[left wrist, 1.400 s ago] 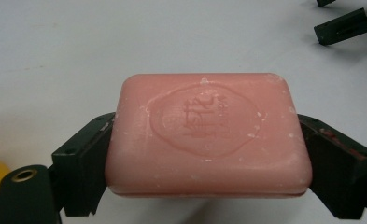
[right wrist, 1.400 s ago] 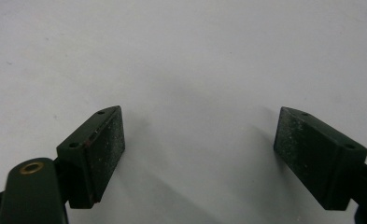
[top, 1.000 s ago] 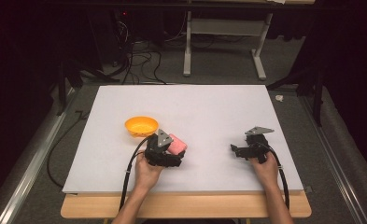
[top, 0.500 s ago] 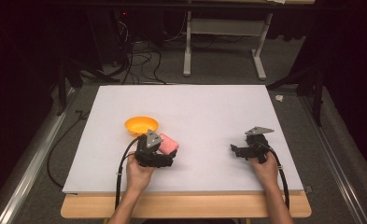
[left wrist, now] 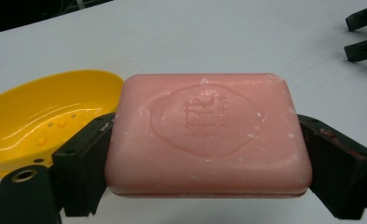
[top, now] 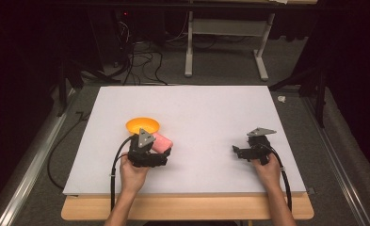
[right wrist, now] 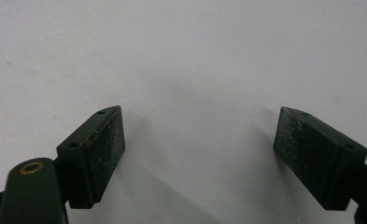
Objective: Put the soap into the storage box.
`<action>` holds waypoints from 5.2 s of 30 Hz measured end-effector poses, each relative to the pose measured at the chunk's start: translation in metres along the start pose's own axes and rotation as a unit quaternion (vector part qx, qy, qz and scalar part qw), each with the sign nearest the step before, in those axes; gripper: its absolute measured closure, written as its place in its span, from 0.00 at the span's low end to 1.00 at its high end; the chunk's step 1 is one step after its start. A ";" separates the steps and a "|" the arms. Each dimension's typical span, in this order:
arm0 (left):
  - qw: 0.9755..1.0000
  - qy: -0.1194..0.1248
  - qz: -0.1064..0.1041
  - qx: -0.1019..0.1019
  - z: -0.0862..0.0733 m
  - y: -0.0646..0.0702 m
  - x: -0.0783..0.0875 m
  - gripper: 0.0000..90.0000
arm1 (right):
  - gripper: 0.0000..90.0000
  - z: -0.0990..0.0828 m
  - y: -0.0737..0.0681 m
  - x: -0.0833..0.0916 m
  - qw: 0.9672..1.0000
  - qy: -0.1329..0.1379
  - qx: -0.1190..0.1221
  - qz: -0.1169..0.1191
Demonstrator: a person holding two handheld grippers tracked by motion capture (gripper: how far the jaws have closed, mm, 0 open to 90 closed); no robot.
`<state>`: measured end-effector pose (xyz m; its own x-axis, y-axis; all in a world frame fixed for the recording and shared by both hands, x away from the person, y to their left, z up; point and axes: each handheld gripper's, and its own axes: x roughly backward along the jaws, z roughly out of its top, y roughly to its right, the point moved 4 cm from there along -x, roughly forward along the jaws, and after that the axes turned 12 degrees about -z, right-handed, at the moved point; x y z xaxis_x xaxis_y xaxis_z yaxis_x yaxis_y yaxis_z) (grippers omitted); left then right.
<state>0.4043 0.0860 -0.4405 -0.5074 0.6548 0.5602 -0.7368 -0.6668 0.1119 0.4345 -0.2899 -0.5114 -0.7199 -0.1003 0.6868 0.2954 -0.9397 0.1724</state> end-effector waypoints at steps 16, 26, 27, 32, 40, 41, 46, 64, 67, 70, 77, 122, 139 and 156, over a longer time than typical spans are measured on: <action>1.000 0.011 0.021 0.021 0.007 -0.017 0.013 0.15 | 0.19 0.000 0.000 0.000 1.000 -0.001 0.000 0.001; 0.998 0.006 0.048 0.037 0.014 -0.037 0.017 0.15 | 0.19 0.000 0.000 0.000 1.000 0.000 0.000 0.000; 0.998 0.008 0.053 0.040 0.015 -0.039 0.016 0.15 | 0.19 0.000 0.000 0.000 1.000 0.000 0.000 0.000; 0.997 0.002 0.063 0.049 0.017 -0.048 0.013 0.15 | 0.19 0.000 0.000 0.000 1.000 0.001 0.001 0.000; 0.995 -0.003 0.076 0.064 0.022 -0.062 0.006 0.15 | 0.19 0.000 0.000 0.000 1.000 0.000 0.000 0.000; 0.995 -0.004 0.075 0.066 0.023 -0.064 0.006 0.15 | 0.19 0.000 0.000 0.000 1.000 0.000 0.000 0.000; 0.994 -0.006 0.078 0.075 0.027 -0.072 -0.001 0.15 | 0.19 0.000 0.000 0.000 1.000 0.000 0.000 0.000; 0.989 -0.043 0.103 0.097 0.024 -0.094 -0.025 0.15 | 0.19 0.000 0.000 0.000 1.000 0.000 0.000 -0.001; 0.988 -0.045 0.105 0.103 0.022 -0.098 -0.028 0.15 | 0.19 0.000 0.000 0.000 1.000 0.000 0.000 0.000; 0.987 -0.050 0.108 0.109 0.020 -0.101 -0.031 0.15 | 0.19 0.000 0.000 0.000 1.000 0.000 0.000 0.000; 0.986 -0.051 0.111 0.117 0.014 -0.105 -0.038 0.15 | 0.19 0.000 0.000 0.000 1.000 0.000 -0.001 0.000; 0.981 -0.043 0.121 0.142 0.013 -0.106 -0.044 0.15 | 0.19 0.000 0.000 0.000 1.000 0.000 0.000 0.000; 0.987 -0.019 0.116 0.109 0.022 -0.094 -0.022 0.16 | 0.19 0.000 0.000 0.000 1.000 0.001 0.001 -0.001; 0.996 0.000 0.055 0.077 0.032 -0.063 -0.003 0.17 | 0.19 0.000 0.000 0.000 1.000 0.000 0.000 -0.001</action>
<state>0.4664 0.1146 -0.4231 -0.5812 0.5755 0.5754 -0.5996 -0.7808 0.1754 0.4344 -0.2898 -0.5113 -0.7203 -0.0993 0.6865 0.2948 -0.9397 0.1734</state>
